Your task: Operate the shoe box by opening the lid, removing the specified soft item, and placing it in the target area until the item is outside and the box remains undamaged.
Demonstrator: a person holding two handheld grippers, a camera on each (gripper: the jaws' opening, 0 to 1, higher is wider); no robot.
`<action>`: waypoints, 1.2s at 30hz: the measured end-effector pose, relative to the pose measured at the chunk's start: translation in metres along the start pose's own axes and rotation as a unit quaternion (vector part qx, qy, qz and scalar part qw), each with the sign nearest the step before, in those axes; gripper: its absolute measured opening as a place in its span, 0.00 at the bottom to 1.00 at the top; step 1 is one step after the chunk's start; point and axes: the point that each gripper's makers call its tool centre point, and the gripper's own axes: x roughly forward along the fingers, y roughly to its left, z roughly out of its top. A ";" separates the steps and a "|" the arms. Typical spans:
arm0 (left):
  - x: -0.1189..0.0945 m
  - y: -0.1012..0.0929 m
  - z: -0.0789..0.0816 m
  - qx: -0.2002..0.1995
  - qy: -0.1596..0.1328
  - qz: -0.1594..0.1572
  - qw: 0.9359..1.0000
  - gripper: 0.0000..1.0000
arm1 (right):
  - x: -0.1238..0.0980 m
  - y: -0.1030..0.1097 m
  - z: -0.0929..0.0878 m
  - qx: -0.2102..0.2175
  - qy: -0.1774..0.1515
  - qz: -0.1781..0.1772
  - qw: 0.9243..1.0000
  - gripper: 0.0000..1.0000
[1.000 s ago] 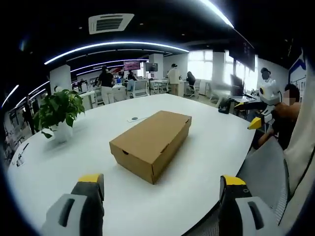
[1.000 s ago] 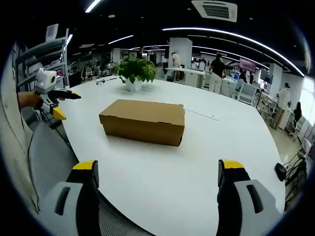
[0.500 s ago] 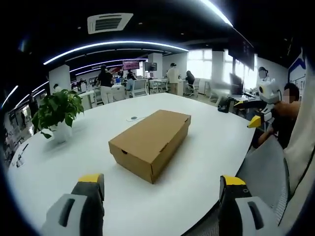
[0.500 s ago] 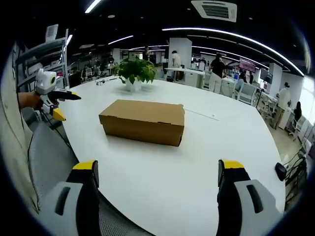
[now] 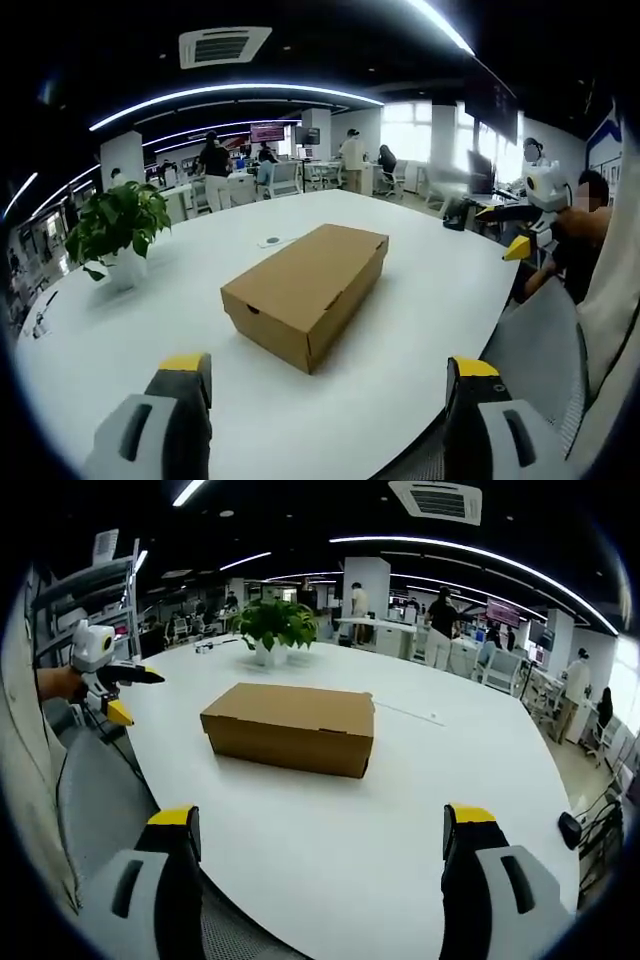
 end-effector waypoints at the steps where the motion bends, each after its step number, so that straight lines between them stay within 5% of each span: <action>1: 0.000 0.000 0.000 0.000 0.000 0.000 1.000 0.99 | 0.000 0.000 0.000 0.000 0.001 0.000 1.000 0.96; 36: 0.012 -0.006 -0.007 -0.002 0.013 -0.004 1.000 0.98 | 0.013 -0.013 0.009 -0.024 0.008 0.012 1.000 0.93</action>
